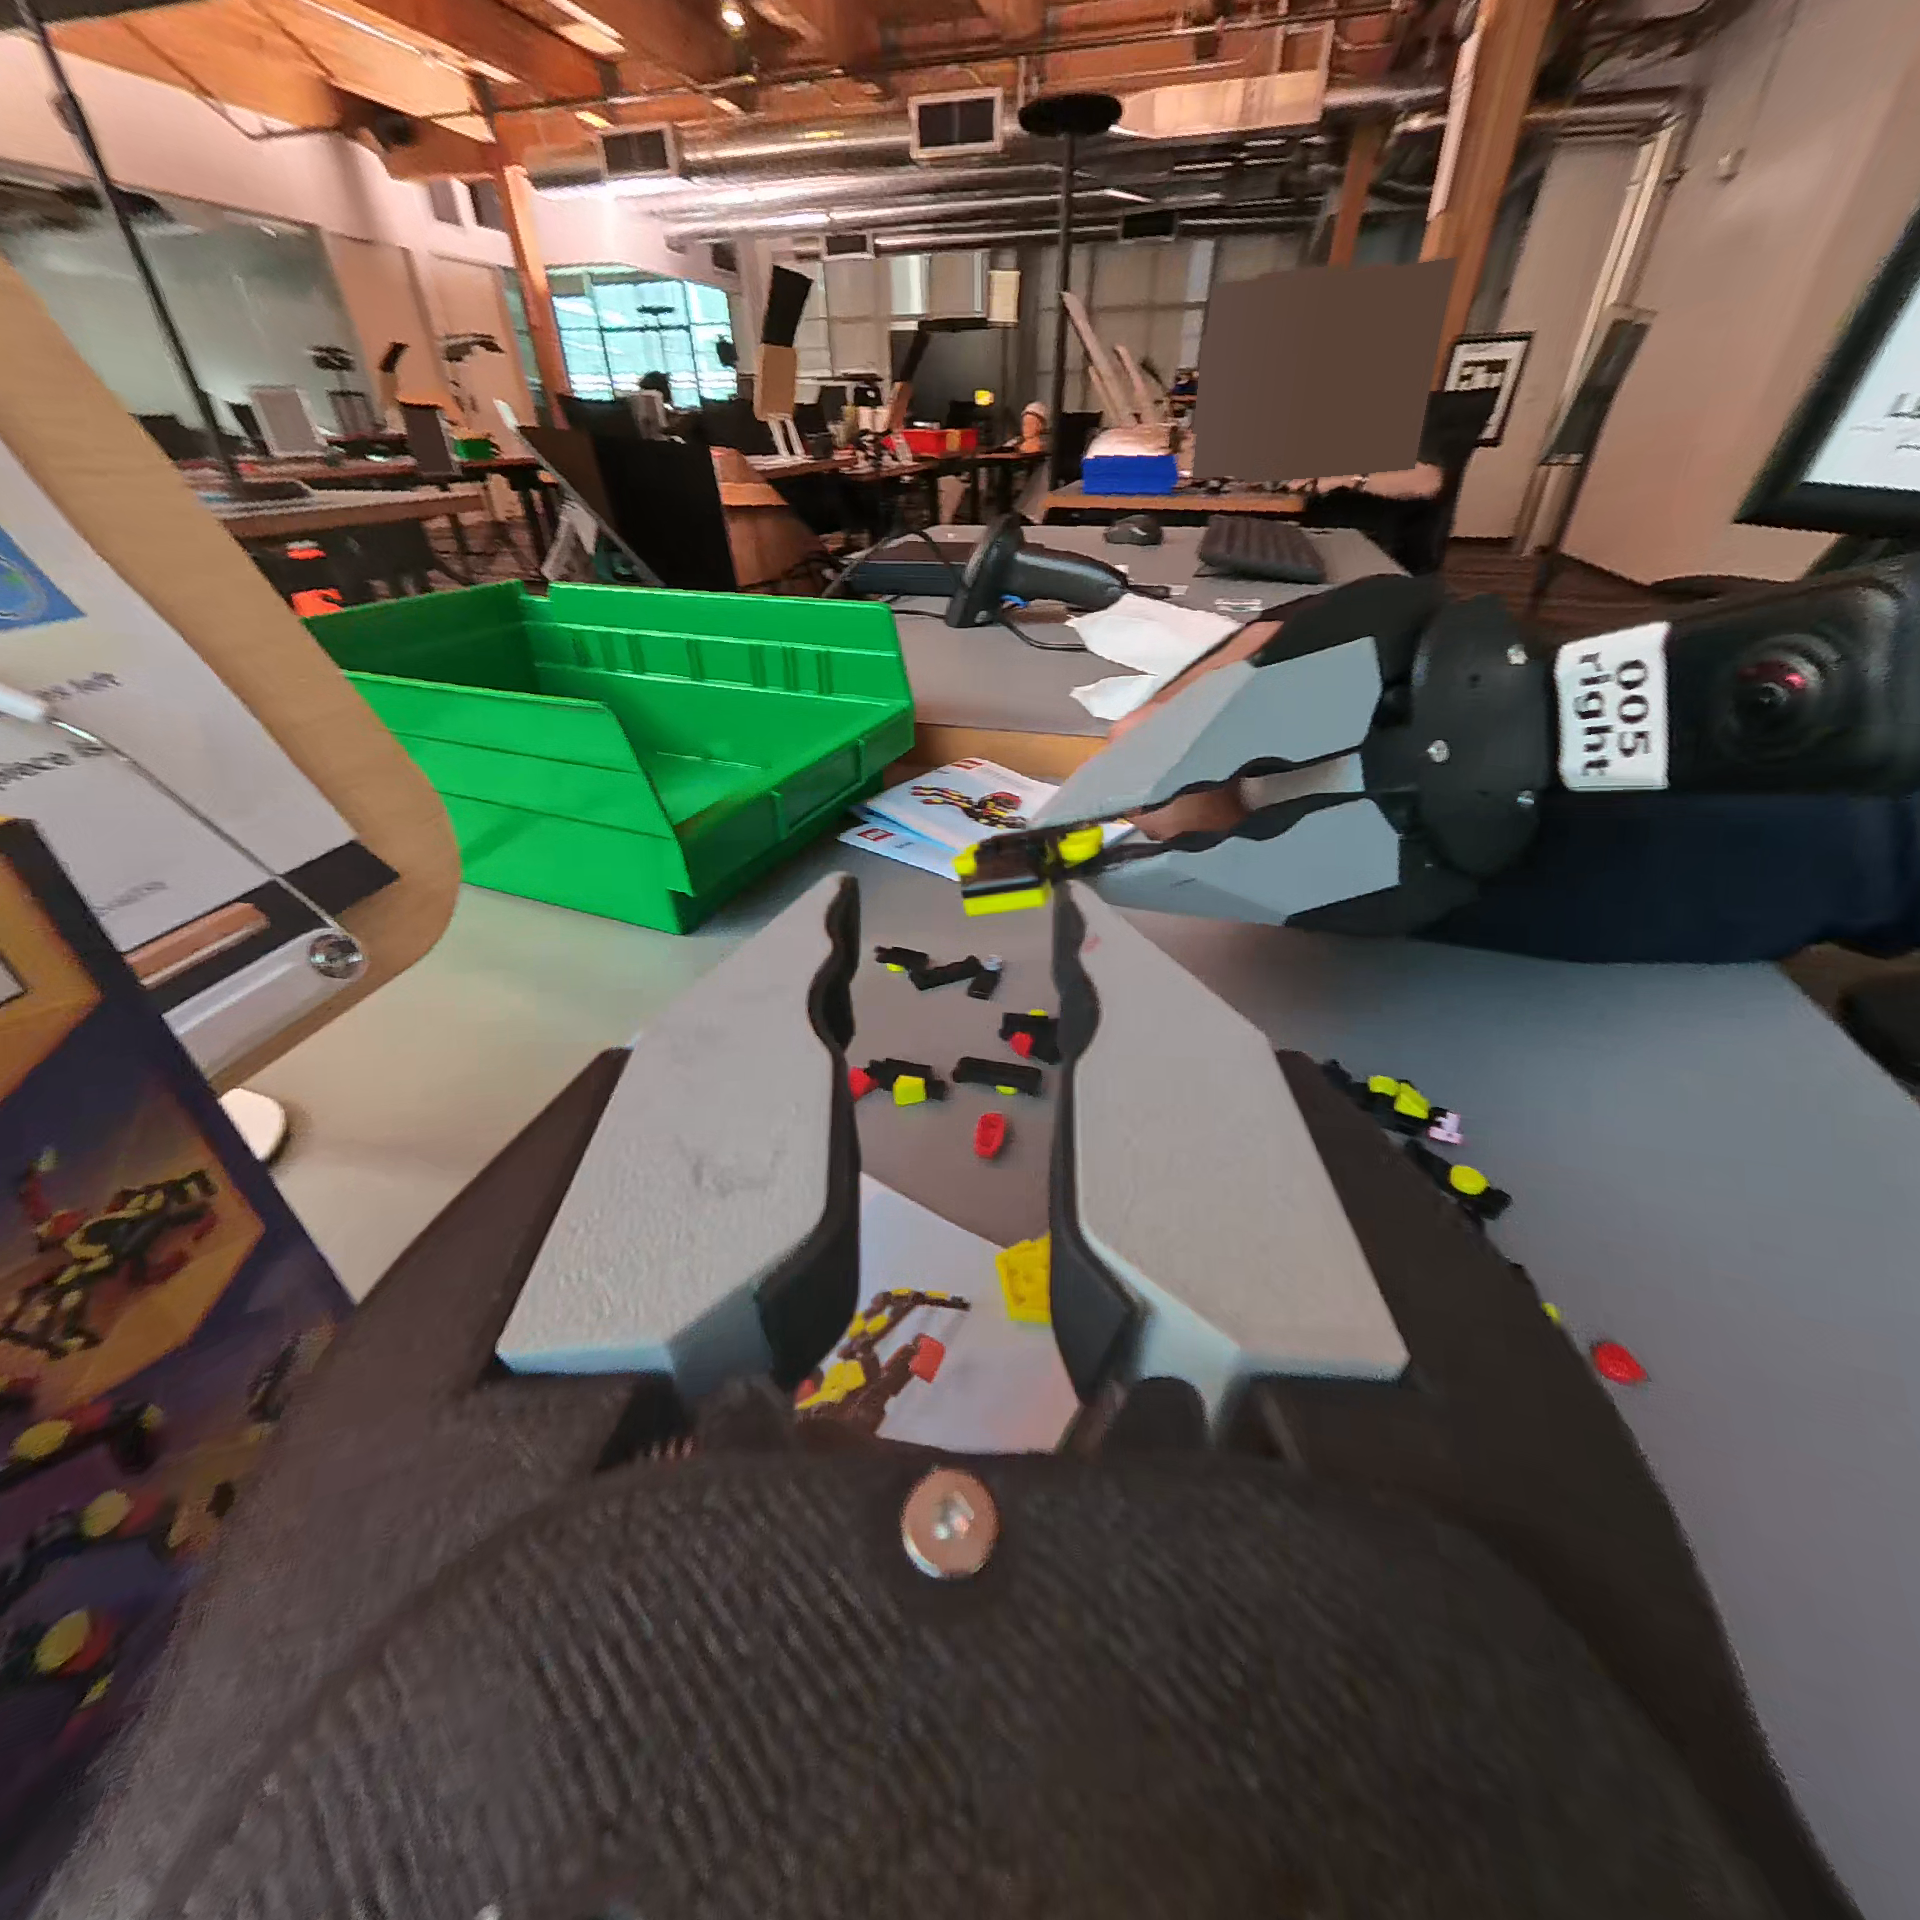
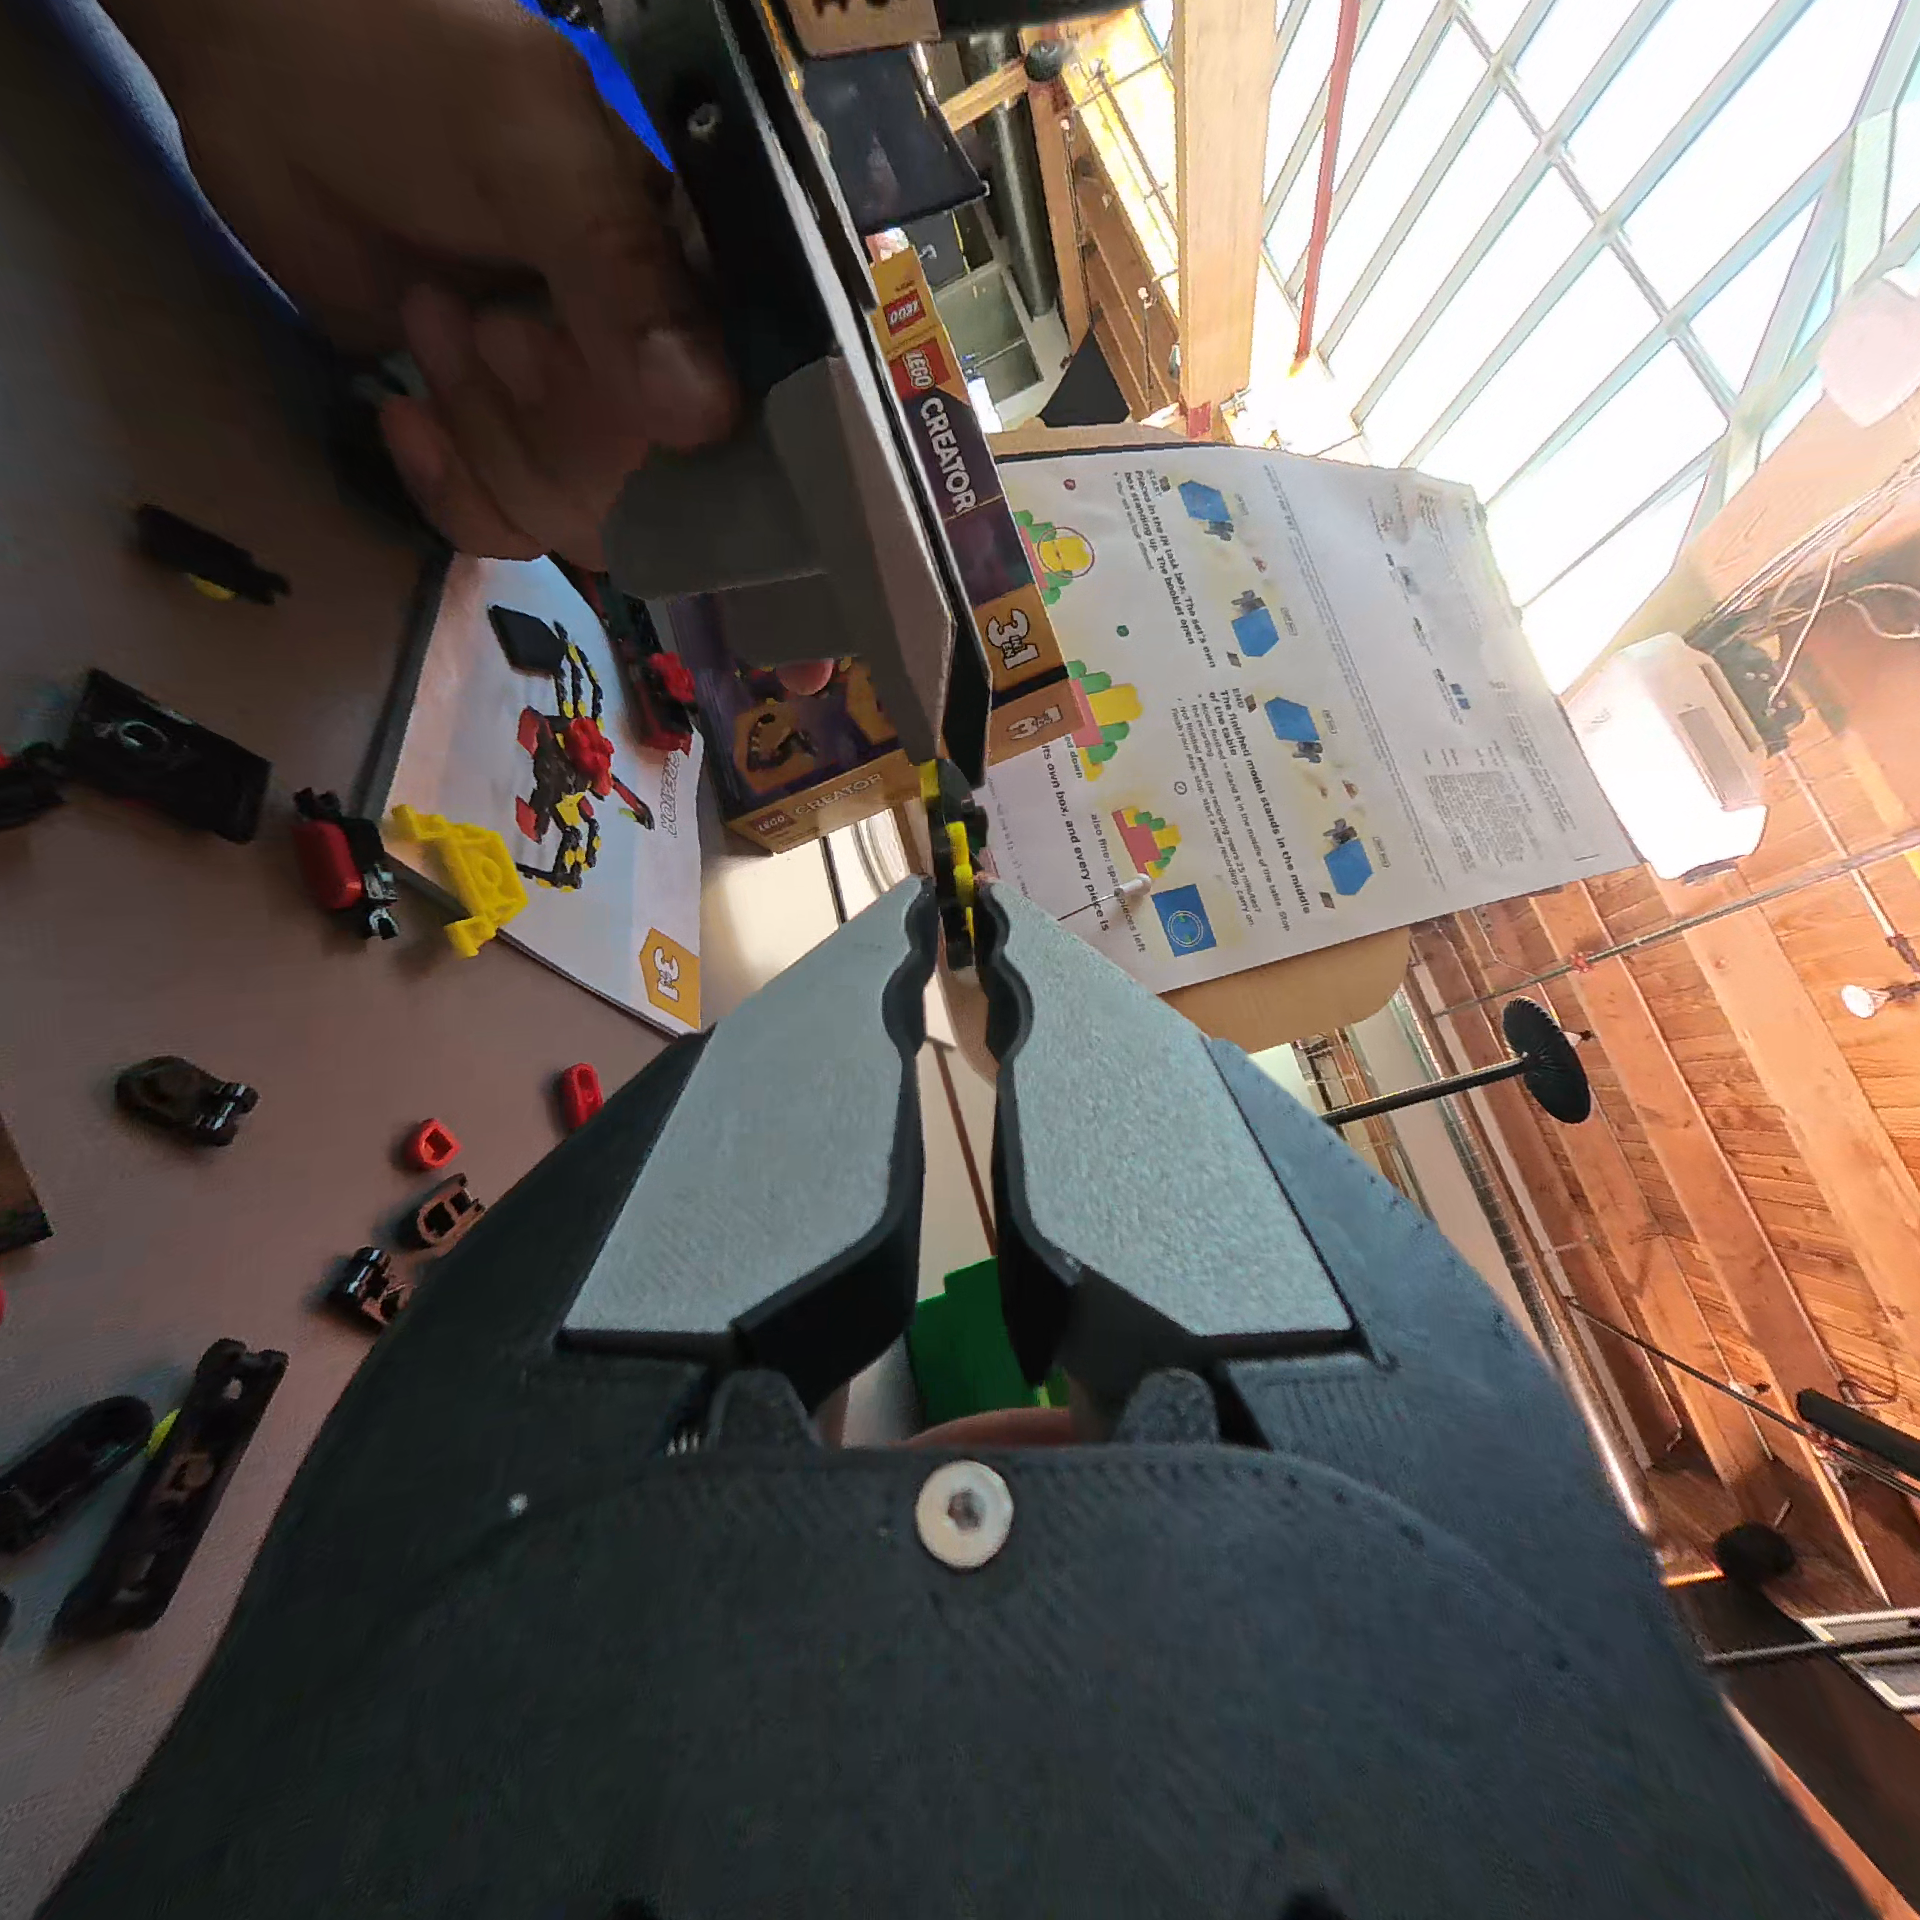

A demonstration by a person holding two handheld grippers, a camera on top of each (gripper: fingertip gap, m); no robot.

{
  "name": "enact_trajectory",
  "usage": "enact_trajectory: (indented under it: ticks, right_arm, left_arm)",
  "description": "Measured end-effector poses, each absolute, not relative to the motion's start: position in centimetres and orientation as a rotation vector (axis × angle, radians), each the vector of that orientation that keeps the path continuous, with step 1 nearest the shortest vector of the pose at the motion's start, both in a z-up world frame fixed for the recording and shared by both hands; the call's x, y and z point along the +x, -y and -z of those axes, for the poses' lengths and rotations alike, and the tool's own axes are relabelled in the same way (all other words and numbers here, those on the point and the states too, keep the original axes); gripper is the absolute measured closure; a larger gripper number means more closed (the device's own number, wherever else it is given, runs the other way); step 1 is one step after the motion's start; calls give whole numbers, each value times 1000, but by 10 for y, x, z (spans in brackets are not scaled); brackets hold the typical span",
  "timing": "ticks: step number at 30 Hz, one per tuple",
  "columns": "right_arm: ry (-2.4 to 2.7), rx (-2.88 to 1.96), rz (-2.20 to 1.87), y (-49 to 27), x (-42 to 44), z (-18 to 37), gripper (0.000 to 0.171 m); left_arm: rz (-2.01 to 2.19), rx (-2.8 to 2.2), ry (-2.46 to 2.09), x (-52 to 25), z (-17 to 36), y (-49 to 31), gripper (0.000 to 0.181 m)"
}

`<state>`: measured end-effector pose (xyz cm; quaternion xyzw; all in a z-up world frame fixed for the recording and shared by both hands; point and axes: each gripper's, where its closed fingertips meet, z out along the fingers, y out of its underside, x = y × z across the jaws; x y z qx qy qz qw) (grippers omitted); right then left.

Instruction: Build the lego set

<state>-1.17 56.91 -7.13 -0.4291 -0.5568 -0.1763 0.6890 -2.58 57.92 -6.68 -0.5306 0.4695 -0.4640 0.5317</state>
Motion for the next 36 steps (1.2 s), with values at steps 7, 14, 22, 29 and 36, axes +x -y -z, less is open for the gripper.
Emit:
enact_trajectory:
  ticks: [7, 14, 22, 29, 36]
  right_arm:
    - [1241, -929, 431, -568, -16, 71, 167]
    - [1215, -977, 486, -574, -11, 69, 166]
    - [900, -964, 392, -571, 0, 18, 169]
    - [988, -1058, 411, -591, 15, 48, 168]
    - [1033, -1043, 366, -590, 18, 53, 168]
  left_arm:
    - [1145, -1275, -1187, -21, 72, -569, 167]
    - [1103, -1367, -1181, -17, 81, -574, 167]
    - [1027, -1560, -1314, -5, 111, -571, 168]
    - [958, -1485, -1381, 2, 113, -558, 168]
    - [819, -1800, -1654, -3, 171, -546, 155]
